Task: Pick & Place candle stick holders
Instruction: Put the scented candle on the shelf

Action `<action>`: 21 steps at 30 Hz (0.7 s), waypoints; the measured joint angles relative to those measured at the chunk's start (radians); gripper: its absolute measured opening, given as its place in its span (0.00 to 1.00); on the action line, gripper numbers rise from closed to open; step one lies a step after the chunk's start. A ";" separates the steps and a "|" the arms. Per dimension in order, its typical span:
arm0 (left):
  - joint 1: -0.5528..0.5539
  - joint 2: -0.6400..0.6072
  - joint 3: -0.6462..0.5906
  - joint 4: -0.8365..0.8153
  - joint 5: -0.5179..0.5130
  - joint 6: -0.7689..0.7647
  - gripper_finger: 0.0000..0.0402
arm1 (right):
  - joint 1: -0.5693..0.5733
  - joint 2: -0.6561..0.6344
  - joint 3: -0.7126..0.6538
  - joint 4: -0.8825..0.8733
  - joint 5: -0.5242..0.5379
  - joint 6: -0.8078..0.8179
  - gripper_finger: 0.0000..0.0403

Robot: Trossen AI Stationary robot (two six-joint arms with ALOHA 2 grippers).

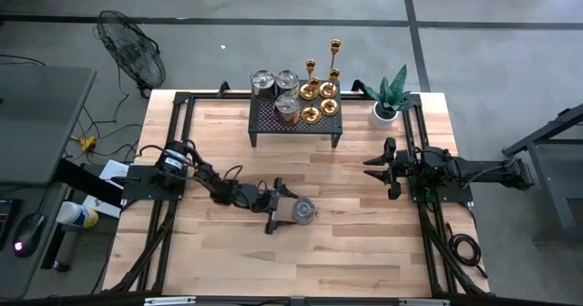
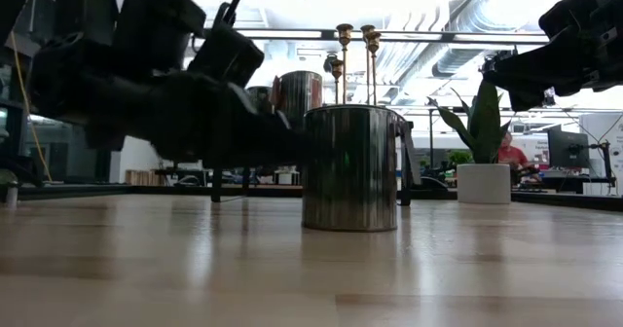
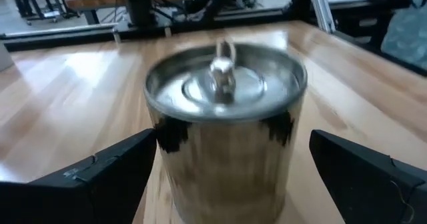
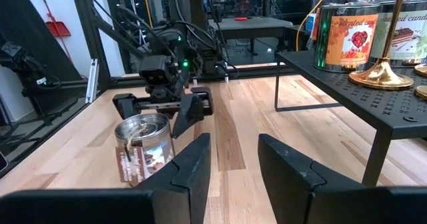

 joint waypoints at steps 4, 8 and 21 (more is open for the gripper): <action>0.016 0.000 0.025 -0.020 0.003 -0.021 0.96 | 0.000 0.000 0.000 0.000 0.000 0.000 0.29; 0.019 0.015 0.052 -0.033 0.023 -0.019 0.96 | 0.000 0.000 0.000 0.000 0.000 0.000 0.29; 0.018 0.121 0.188 -0.020 0.060 -0.022 0.96 | 0.000 0.000 0.000 0.000 0.000 0.000 0.29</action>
